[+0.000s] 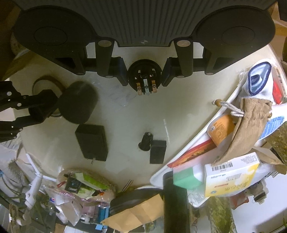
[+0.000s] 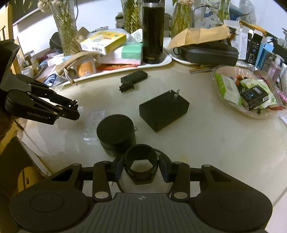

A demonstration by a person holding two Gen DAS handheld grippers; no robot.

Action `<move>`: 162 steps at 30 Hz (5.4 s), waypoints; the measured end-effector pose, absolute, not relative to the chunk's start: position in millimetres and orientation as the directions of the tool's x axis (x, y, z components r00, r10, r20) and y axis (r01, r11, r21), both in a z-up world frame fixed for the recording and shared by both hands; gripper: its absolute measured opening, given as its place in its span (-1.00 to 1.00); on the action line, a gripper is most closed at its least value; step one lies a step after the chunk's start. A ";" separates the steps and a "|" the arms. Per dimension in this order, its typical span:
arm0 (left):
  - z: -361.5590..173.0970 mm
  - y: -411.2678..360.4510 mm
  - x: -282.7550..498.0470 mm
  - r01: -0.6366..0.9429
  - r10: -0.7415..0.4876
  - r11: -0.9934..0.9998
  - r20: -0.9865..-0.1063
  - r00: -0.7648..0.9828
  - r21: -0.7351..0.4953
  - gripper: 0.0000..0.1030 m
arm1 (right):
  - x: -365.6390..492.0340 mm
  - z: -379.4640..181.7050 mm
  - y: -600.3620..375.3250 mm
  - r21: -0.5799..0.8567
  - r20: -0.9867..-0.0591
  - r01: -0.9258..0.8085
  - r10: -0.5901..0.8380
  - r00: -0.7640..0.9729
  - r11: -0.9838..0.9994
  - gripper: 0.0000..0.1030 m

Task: Organize rigid objects
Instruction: 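Grasp the black round connector with the left tool while the right tool grasps the black cup, then carry the connector and the black cup toward the cardboard box with both tools, then open the left tool to drop the connector while the right tool releases the cup in the box, then withdraw both tools from the box back over the table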

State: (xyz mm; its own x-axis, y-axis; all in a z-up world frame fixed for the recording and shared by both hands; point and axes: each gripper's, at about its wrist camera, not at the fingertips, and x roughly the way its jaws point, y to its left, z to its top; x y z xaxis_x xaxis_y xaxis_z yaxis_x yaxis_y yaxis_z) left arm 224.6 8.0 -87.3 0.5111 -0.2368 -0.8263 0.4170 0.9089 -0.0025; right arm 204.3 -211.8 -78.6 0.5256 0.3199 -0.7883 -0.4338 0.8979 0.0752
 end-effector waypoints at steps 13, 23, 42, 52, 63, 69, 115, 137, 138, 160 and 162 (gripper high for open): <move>-53.2 -2.7 208.7 0.360 -0.220 0.933 -0.830 0.513 -0.025 -0.22 | 192.9 -48.9 -210.8 0.075 -0.788 -0.405 0.303 0.536 0.911 -0.13; -24.4 -7.7 188.3 0.278 -0.145 0.961 -0.837 0.528 0.009 -0.22 | 176.5 -31.8 -211.2 0.108 -0.783 -0.402 0.327 0.529 0.909 -0.13; 2.3 -26.1 132.1 0.297 -0.164 0.955 -0.843 0.512 -0.005 -0.22 | 130.7 -1.8 -211.7 0.156 -0.770 -0.411 0.371 0.519 0.898 -0.13; 0.7 -27.1 106.7 0.317 -0.185 0.948 -0.854 0.487 -0.024 -0.22 | 103.0 4.1 -209.3 0.174 -0.765 -0.437 0.401 0.504 0.882 -0.13; -17.8 -26.3 82.0 0.330 -0.189 0.943 -0.884 0.427 -0.042 -0.22 | 75.6 -7.6 -202.7 0.203 -0.781 -0.465 0.429 0.454 0.862 -0.13; -28.2 -28.9 75.1 0.340 -0.169 0.940 -0.903 0.395 -0.027 -0.22 | 68.5 -19.5 -197.9 0.204 -0.804 -0.481 0.426 0.414 0.853 -0.13; -30.8 -42.7 72.8 0.405 -0.084 0.912 -0.941 0.327 0.060 0.69 | 68.3 -24.2 -186.1 0.054 -0.877 -0.545 0.301 0.375 0.837 1.00; -20.5 -29.5 78.8 0.392 -0.099 0.919 -0.944 0.315 0.034 0.80 | 73.8 -23.2 -196.0 0.067 -0.896 -0.521 0.281 0.344 0.851 1.00; -20.1 -28.4 80.1 0.388 -0.096 0.921 -0.944 0.315 0.036 0.80 | 74.8 -22.3 -197.2 0.068 -0.895 -0.517 0.281 0.346 0.853 1.00; -9.5 -16.2 101.6 0.359 -0.121 0.933 -0.919 0.374 0.023 0.79 | 98.7 -10.2 -217.5 0.084 -0.870 -0.443 0.282 0.404 0.892 1.00; -10.2 -15.5 106.7 0.354 -0.123 0.935 -0.917 0.380 0.021 0.79 | 103.6 -11.0 -219.0 0.087 -0.868 -0.434 0.282 0.409 0.897 1.00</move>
